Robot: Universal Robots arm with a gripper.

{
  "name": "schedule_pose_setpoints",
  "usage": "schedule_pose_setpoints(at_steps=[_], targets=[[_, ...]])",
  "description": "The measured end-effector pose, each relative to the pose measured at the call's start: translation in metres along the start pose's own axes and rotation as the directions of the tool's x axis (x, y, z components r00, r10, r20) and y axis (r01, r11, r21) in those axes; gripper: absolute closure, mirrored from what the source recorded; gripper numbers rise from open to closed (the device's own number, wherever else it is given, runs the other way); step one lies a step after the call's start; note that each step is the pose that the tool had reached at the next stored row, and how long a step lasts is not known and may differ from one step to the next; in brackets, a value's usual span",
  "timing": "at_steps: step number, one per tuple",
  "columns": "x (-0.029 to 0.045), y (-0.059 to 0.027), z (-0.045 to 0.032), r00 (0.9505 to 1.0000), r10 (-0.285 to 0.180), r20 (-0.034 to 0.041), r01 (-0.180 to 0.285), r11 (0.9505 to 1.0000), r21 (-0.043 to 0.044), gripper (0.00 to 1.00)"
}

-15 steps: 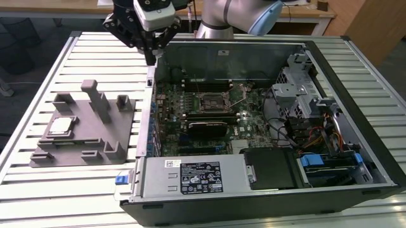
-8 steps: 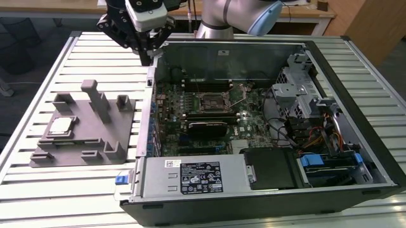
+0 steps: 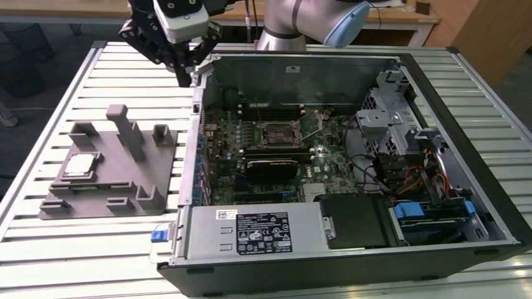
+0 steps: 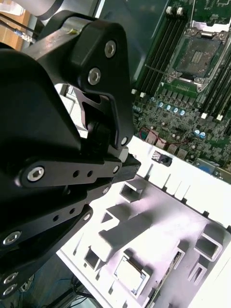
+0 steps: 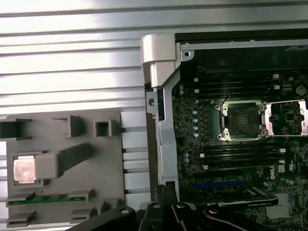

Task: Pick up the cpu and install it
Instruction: 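Reach for the cpu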

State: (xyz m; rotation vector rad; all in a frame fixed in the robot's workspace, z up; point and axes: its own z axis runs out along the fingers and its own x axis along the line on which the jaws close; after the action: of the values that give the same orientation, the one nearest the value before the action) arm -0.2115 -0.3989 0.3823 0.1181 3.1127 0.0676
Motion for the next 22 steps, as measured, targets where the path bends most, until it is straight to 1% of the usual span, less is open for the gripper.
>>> schedule_pose_setpoints(at_steps=[22], targets=[[0.024, -0.002, 0.0032, 1.0, 0.0, -0.0005, 0.0, 1.0, 0.0, 0.89]])
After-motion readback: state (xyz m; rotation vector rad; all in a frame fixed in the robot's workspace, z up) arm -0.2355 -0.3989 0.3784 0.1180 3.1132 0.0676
